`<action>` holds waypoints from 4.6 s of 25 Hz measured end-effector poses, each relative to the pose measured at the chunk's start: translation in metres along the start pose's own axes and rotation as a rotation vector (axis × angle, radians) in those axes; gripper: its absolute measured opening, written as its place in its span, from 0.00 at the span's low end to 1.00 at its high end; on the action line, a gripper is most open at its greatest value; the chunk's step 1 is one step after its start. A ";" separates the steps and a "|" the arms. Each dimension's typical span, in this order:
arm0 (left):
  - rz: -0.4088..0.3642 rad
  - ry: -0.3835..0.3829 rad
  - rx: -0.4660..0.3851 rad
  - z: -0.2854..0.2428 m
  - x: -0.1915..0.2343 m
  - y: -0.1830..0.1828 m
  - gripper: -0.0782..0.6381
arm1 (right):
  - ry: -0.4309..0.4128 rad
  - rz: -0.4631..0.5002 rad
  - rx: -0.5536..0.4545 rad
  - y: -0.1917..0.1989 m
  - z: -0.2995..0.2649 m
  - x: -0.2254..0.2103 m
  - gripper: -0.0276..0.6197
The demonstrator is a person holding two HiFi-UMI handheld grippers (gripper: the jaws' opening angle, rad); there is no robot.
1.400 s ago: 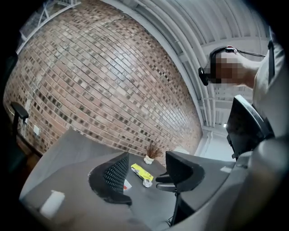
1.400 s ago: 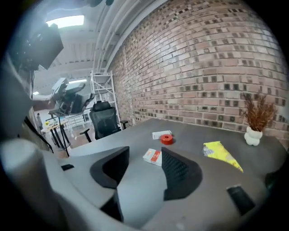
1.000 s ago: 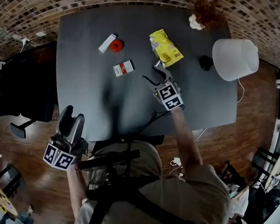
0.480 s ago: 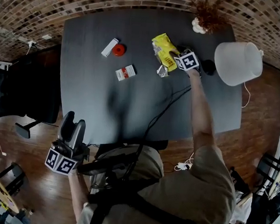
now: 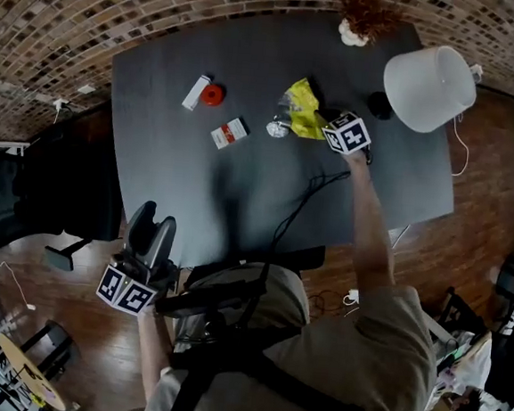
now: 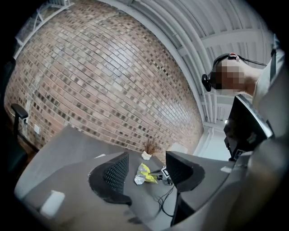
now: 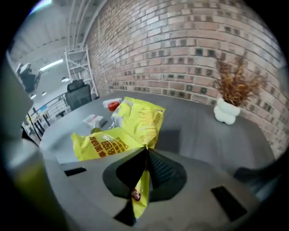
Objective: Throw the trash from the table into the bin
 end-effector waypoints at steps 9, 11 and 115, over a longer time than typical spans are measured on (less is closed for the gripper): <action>-0.006 0.415 0.184 -0.044 -0.009 0.032 0.45 | 0.322 -0.504 -0.336 0.150 0.192 0.175 0.06; 0.005 0.519 0.242 -0.049 -0.015 0.047 0.45 | 0.442 -0.601 -0.316 0.201 0.229 0.226 0.06; -0.183 1.027 0.327 -0.019 -0.286 0.112 0.45 | 0.678 -0.233 -0.923 0.209 0.495 0.440 0.18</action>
Point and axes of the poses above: the fingertips, and each gripper's own axes: z backward along the fingers, x to its left, y out of its underside, the point moved 8 cm from there along z, backward along the fingers, and after that the axes turned 3 degrees about -y, right-handed, at the moved point
